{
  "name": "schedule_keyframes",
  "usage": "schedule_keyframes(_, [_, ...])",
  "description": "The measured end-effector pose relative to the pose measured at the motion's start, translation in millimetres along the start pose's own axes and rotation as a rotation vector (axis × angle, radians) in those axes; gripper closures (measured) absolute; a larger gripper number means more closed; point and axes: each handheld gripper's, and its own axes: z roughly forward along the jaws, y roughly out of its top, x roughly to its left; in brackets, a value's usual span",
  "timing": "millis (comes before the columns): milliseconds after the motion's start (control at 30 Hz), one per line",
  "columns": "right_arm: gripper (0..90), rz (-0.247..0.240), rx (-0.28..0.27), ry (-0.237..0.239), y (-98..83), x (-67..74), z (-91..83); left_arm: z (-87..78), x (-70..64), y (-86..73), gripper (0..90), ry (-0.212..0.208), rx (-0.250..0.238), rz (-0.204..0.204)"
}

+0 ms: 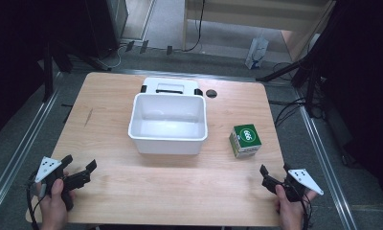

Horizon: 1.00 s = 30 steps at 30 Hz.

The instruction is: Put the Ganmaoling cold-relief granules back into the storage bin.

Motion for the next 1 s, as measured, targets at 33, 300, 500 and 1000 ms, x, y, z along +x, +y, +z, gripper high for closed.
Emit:
schedule_keyframes(33, [8.1,-0.005,0.011,-0.004,0.1,1.3,0.6,0.0,0.0,0.0,5.7,0.001,-0.001,-0.001])
schedule_keyframes(300, [9.3,-0.071,0.112,0.015,2.5,11.6,8.3,-0.3,0.1,0.0,5.7,0.003,-0.001,-0.003])
schedule_keyframes(500, [9.6,-0.103,0.231,0.03,19.2,21.4,19.5,-0.5,0.8,-0.2,5.7,-0.001,-0.004,-0.003])
schedule_keyframes(1000, [0.0,-0.22,0.831,0.01,92.7,46.7,69.4,1.3,1.7,0.7,5.7,-0.013,0.016,-0.011])
